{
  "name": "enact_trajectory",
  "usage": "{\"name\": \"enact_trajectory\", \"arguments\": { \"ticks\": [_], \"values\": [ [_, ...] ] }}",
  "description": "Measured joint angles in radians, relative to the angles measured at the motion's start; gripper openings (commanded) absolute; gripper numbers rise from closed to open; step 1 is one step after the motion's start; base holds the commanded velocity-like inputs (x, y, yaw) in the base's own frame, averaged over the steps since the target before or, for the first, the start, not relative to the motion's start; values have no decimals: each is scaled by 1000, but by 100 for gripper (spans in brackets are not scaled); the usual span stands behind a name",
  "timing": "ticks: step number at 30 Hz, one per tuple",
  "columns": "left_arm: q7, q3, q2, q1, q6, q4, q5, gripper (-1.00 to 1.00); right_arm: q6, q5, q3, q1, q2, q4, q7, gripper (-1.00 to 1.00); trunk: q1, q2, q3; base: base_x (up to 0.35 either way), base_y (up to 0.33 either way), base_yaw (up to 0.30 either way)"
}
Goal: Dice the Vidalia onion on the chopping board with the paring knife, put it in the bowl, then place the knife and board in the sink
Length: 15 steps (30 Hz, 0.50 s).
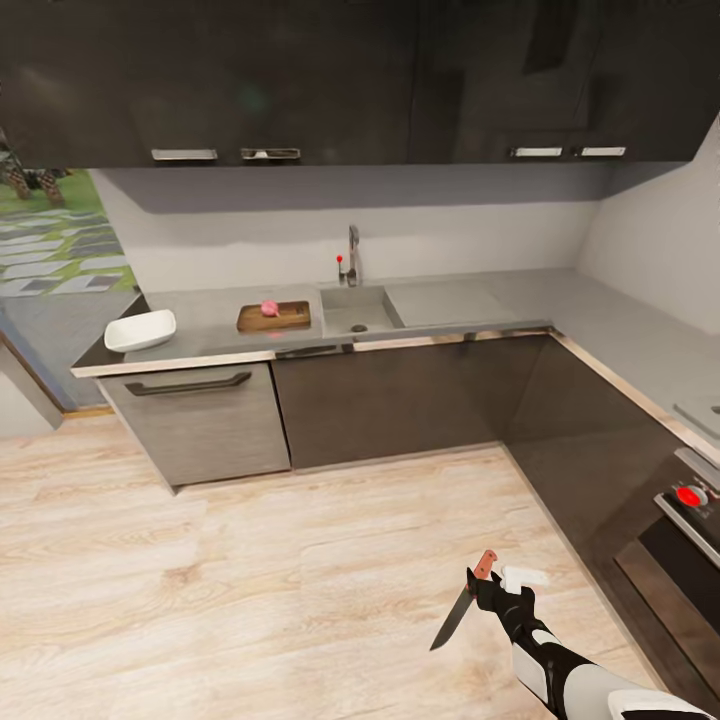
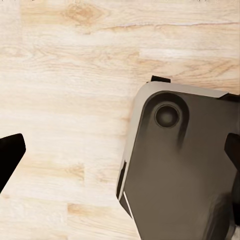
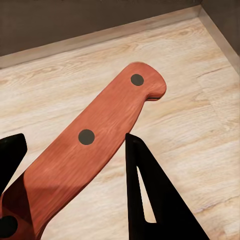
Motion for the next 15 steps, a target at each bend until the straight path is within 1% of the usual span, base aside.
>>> {"name": "enact_trajectory", "arguments": {
  "ticks": [15],
  "values": [
    [0, 0, 0, 0, 0, 0, 0, 100, 0, 0, 0, 1, 0, 0, 0, -100, 0, 0, 23, 0, 0, 0]
  ]
}}
